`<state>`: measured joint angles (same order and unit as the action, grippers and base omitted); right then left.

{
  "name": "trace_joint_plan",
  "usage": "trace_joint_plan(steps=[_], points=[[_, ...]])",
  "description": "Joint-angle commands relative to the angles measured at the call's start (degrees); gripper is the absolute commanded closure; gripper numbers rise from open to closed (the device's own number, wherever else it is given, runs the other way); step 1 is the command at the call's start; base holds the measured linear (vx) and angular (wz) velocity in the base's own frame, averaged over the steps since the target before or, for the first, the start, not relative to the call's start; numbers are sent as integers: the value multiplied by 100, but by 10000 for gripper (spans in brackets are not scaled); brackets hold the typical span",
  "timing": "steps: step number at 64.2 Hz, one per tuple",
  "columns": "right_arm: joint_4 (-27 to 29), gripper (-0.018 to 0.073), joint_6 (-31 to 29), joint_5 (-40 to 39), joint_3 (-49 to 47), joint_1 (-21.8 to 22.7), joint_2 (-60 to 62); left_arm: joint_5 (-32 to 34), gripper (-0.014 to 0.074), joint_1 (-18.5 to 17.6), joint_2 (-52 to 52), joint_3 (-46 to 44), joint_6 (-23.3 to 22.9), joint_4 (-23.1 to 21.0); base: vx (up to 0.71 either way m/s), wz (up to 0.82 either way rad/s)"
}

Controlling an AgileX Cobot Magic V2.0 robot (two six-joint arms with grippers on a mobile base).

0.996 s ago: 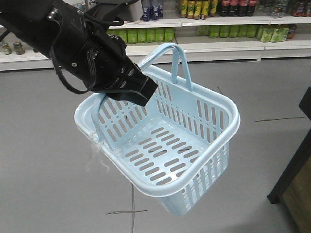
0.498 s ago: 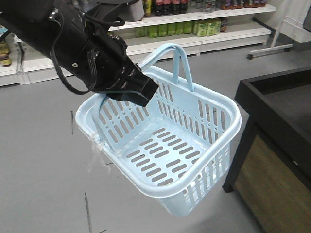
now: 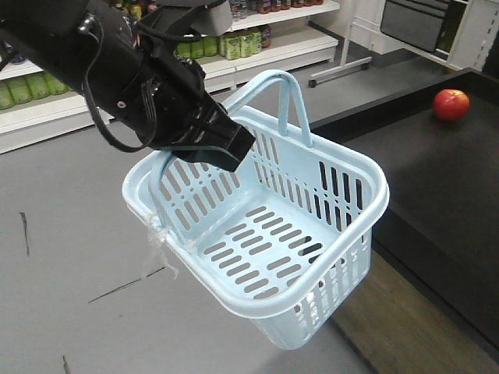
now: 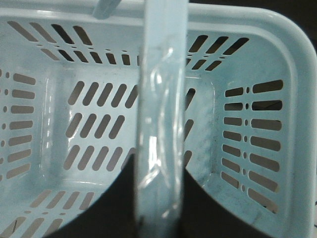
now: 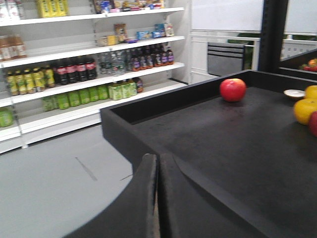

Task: Pick three apples into basket with both arms
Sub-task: 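Drive up to the other fruit table holding the basket in the left gripper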

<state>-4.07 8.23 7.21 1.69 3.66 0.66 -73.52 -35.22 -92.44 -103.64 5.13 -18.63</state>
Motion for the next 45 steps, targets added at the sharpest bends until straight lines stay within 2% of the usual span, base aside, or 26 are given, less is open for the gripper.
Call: trace_joint_plan(steps=[1,45], points=[[-17,563,-54,-427,53,32,44,163,603,-18,244,-135,-43,-210,11,-35],[-17,563,-54,-427,53,32,44,163,603,-18,244,-135,-43,-210,9,-34]])
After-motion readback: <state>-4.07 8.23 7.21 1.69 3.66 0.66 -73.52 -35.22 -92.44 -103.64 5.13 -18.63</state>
